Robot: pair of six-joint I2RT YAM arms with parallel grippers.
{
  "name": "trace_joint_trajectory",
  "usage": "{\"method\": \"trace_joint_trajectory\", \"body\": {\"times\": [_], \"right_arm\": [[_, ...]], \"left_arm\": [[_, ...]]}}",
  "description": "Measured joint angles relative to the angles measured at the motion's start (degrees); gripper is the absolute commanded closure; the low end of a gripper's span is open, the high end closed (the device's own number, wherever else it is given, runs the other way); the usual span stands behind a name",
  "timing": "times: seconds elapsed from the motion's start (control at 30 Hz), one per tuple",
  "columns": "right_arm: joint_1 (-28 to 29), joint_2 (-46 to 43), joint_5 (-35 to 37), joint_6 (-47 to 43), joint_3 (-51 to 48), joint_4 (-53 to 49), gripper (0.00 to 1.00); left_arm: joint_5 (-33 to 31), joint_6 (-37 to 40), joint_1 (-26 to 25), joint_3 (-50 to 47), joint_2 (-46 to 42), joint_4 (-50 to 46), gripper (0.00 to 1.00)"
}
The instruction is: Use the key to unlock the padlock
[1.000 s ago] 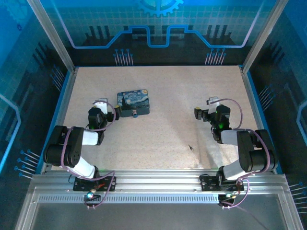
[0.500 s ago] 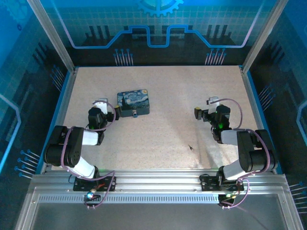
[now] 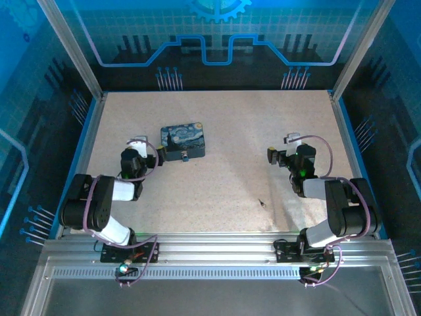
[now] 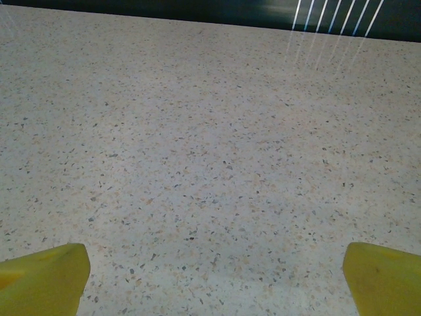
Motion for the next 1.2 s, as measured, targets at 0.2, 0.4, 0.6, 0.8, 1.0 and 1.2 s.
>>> {"method": "trace_joint_trajectory", "body": {"times": [0.2,0.4,0.6,0.8,1.0,1.2], "right_arm": [[0.00,-6.43,1.29,0.55,0.31,-6.12,0.00],[0.26,-14.88,2.67,3.30,3.48,-16.52,0.00],[1.51,-21.20,1.95,8.48,8.66,-31.87,0.00],[3.65,-27.78,-2.01,16.63,11.52,-46.97,0.00],[7.69,-31.26,-7.10,22.86,11.52,-60.04,0.02],[11.69,-31.21,-8.98,24.70,10.84,-69.40,0.12]], "left_arm": [[-0.70,-0.02,0.00,-0.22,-8.50,-4.57,0.01],[-1.90,-5.97,-0.02,4.22,-19.74,-18.80,0.01],[2.25,-19.26,-0.02,14.84,-23.56,-35.19,0.01],[9.40,-31.15,-3.91,15.13,-26.05,-44.85,0.01],[12.24,-39.17,-15.45,10.97,-31.80,-48.11,0.01],[11.58,-44.15,-23.71,8.02,-34.16,-48.52,0.01]]}}
